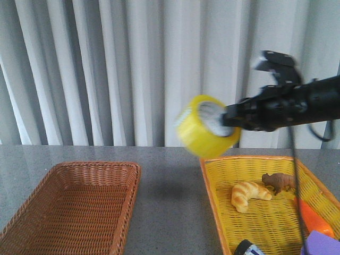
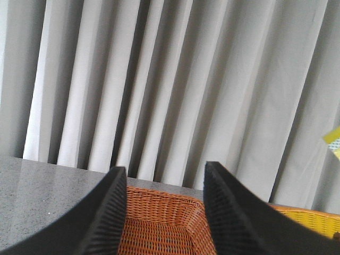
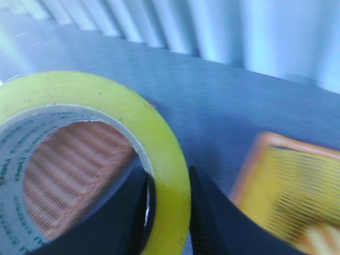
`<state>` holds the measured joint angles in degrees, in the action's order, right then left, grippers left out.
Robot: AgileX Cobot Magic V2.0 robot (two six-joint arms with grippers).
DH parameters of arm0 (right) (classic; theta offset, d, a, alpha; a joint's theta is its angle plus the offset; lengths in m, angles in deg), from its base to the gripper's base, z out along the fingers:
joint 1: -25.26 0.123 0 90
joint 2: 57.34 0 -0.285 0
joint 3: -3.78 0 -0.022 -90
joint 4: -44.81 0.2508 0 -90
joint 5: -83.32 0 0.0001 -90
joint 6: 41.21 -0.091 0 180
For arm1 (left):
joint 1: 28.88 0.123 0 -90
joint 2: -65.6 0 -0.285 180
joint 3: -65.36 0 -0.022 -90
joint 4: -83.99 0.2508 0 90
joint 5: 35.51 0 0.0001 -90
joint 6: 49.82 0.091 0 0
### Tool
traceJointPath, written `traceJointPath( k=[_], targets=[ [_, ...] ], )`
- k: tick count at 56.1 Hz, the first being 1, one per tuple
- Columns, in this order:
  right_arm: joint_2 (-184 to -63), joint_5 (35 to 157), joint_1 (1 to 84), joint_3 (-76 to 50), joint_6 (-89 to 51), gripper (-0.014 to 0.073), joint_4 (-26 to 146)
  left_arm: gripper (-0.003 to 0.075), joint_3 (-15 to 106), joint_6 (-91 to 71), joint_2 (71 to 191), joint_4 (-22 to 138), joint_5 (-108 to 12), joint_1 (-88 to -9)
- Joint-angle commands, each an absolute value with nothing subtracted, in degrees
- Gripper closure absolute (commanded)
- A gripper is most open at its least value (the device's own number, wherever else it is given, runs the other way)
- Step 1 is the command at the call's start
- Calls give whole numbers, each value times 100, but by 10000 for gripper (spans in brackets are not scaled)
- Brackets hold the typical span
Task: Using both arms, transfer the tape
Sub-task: 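Lift the tape roll with the right gripper and carry it toward the brown basket, then set the tape roll on the table between baskets and open the right gripper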
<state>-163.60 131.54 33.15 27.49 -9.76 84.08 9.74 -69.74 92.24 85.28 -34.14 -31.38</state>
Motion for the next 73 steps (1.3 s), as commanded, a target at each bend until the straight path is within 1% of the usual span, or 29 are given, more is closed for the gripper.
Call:
traceJointPath(
  k=[1, 5, 12, 20, 33, 40, 47, 64, 68, 73],
  targets=[
    [-16293, 12846, 3820, 2967, -402, 596, 8857, 381, 1174, -7011, 9307, 8520, -3026, -3135],
    [-16544, 12777, 4144, 2967, -375, 594, 8641, 381, 1174, -7011, 9307, 8520, -3026, -3135],
    [-17064, 12849, 4423, 2967, -639, 593, 7897, 381, 1174, -7011, 9307, 8520, -3026, -3135],
    [-17539, 13171, 4449, 2956, -1202, 587, 7223, 381, 1174, -7011, 9307, 8520, -3026, -3135],
    [-17902, 13525, 4449, 2956, -1193, 559, 7133, 381, 1174, -7011, 9307, 8520, -3026, -3135],
    [-17974, 13570, 4449, 2956, -1214, 512, 7065, 381, 1174, -7011, 9307, 8520, -3026, -3135],
    [-18005, 13603, 4449, 2956, -1219, 445, 7063, 381, 1174, -7011, 9307, 8520, -3045, -3135],
    [-18005, 13598, 4449, 2956, -1279, 237, 7045, 381, 1174, -7011, 9307, 8520, -3178, -3135],
    [-18005, 13598, 4443, 2956, -1298, 211, 7045, 381, 1174, -7011, 9307, 8520, -3206, -3135],
    [-17963, 13602, 4438, 3023, -1382, 200, 7045, 381, 1174, -7011, 9307, 8520, -3211, -3135]
  ],
)
